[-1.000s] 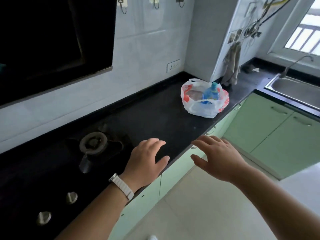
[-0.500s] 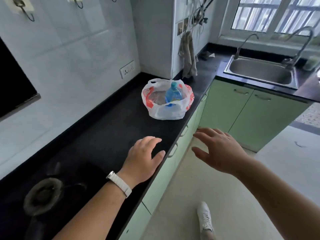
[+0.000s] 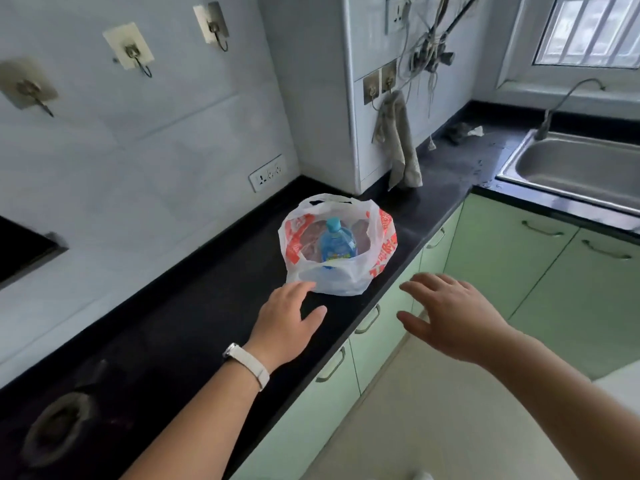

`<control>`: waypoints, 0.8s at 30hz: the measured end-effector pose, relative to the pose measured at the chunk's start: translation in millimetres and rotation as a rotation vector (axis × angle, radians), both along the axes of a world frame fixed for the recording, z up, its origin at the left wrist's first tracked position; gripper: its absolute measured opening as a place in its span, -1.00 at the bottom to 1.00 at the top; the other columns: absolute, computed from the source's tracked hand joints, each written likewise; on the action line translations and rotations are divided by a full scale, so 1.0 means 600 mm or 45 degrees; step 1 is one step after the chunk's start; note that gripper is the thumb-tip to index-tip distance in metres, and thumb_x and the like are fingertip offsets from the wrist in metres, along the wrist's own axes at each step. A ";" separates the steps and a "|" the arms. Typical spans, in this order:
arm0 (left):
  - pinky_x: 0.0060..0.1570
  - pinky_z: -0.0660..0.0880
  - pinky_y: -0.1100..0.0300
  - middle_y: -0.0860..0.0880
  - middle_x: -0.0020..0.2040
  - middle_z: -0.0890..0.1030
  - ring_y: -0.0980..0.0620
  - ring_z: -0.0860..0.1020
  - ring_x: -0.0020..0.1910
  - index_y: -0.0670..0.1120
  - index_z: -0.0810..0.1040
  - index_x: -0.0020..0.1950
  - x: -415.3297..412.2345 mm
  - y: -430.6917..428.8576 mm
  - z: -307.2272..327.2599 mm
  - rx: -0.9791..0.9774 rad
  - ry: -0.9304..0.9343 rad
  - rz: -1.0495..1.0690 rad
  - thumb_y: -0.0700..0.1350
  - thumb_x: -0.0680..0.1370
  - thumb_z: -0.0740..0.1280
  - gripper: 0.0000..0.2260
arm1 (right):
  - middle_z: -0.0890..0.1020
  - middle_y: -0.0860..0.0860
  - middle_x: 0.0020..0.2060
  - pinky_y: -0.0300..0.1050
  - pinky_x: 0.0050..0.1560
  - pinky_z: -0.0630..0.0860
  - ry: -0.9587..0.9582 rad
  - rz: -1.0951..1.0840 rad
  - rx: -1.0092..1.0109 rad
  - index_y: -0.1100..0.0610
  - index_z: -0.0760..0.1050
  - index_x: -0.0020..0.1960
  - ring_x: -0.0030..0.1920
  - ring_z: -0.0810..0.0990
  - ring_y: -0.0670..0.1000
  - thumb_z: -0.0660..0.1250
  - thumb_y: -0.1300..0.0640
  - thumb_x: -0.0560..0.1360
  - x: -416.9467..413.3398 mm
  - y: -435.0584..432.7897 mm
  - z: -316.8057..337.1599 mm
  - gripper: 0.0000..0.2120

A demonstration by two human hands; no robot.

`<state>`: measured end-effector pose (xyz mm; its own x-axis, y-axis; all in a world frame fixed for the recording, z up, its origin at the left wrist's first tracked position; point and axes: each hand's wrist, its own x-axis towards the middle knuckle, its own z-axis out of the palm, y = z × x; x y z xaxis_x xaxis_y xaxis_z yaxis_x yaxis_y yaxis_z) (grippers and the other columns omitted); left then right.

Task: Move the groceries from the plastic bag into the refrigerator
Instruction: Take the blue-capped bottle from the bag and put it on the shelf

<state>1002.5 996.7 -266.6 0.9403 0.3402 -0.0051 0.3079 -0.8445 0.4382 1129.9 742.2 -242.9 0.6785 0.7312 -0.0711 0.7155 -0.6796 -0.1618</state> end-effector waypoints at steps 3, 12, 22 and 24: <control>0.39 0.33 0.03 0.04 0.42 0.41 0.01 0.32 0.41 -0.02 0.36 0.47 0.034 -0.020 0.004 0.008 -0.014 0.075 0.11 0.60 0.26 -0.53 | 0.40 -0.13 0.40 -0.04 0.37 0.31 0.009 0.058 0.026 -0.11 0.26 0.47 0.39 0.37 -0.01 0.04 -0.33 0.56 0.058 -0.003 0.000 -0.44; 0.32 0.42 -0.02 0.05 0.38 0.43 0.01 0.36 0.36 0.03 0.38 0.43 0.121 -0.006 0.000 -0.139 -0.031 0.215 0.11 0.59 0.28 -0.57 | 0.42 -0.11 0.39 -0.02 0.36 0.36 0.087 0.158 0.073 -0.10 0.28 0.47 0.36 0.40 0.02 0.09 -0.31 0.56 0.165 0.038 -0.011 -0.46; 0.34 0.42 0.00 0.08 0.39 0.40 0.10 0.38 0.36 0.03 0.34 0.44 0.241 0.072 -0.068 -0.488 -0.032 0.272 0.02 0.56 0.32 -0.55 | 0.47 -0.08 0.34 -0.03 0.30 0.44 0.262 0.164 0.089 -0.04 0.34 0.45 0.31 0.45 0.04 0.19 -0.22 0.57 0.263 0.127 -0.066 -0.49; 0.40 0.38 -0.04 0.06 0.44 0.37 0.08 0.35 0.41 0.02 0.30 0.47 0.265 0.092 -0.079 -0.559 -0.040 0.256 0.03 0.56 0.34 -0.50 | 0.45 -0.09 0.35 -0.06 0.27 0.45 0.322 0.155 0.103 -0.03 0.33 0.46 0.29 0.46 0.02 0.21 -0.21 0.57 0.283 0.149 -0.076 -0.48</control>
<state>1161.8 1051.6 -314.2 0.8580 0.4877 -0.1613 0.4271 -0.5029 0.7515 1300.0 831.6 -288.4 0.5533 0.8165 -0.1647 0.7212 -0.5686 -0.3957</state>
